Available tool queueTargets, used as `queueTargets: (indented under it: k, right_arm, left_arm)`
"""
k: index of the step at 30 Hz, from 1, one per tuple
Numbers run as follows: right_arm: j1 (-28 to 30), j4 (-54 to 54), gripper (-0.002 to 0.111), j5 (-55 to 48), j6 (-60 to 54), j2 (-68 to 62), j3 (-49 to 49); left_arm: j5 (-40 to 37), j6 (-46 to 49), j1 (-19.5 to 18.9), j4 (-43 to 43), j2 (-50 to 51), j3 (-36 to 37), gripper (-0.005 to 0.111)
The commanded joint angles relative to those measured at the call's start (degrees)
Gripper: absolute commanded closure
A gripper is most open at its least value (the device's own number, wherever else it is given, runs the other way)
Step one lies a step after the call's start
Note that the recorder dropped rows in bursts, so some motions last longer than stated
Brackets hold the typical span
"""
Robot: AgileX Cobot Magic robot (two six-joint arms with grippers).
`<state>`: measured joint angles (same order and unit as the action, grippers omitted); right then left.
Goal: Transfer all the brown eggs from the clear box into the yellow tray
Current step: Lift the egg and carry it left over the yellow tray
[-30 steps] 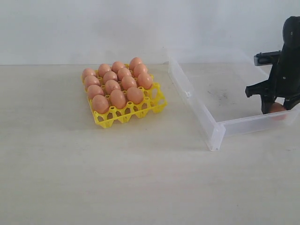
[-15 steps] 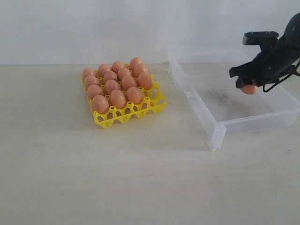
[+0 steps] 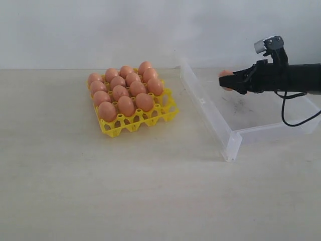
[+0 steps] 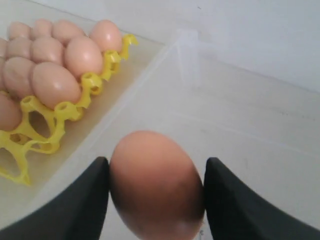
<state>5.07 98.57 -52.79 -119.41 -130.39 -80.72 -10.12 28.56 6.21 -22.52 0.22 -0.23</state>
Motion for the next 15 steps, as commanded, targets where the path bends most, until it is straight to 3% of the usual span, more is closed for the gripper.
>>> queueTargets:
  k: [1,4,7,15]
  right_arm:
    - [3.05,1.38,0.109,-7.08,-2.52,-0.49,-0.46]
    - [4.61,1.38,0.109,-17.18,-2.52,-1.84,-1.82]
    - [3.51,1.38,0.109,-17.18,-2.52,-2.92,-2.60]
    - [-7.21,1.38,0.109,-17.18,-2.52,-8.17,-7.17]
  left_arm:
    - [0.03,-0.45,0.37,-0.38,-0.22,0.23,0.029]
    - [0.03,-0.45,0.37,-0.38,-0.22,0.23,0.029]
    - [0.03,-0.45,0.37,-0.38,-0.22,0.23,0.029]
    - [0.03,-0.45,0.37,-0.38,-0.22,0.23,0.029]
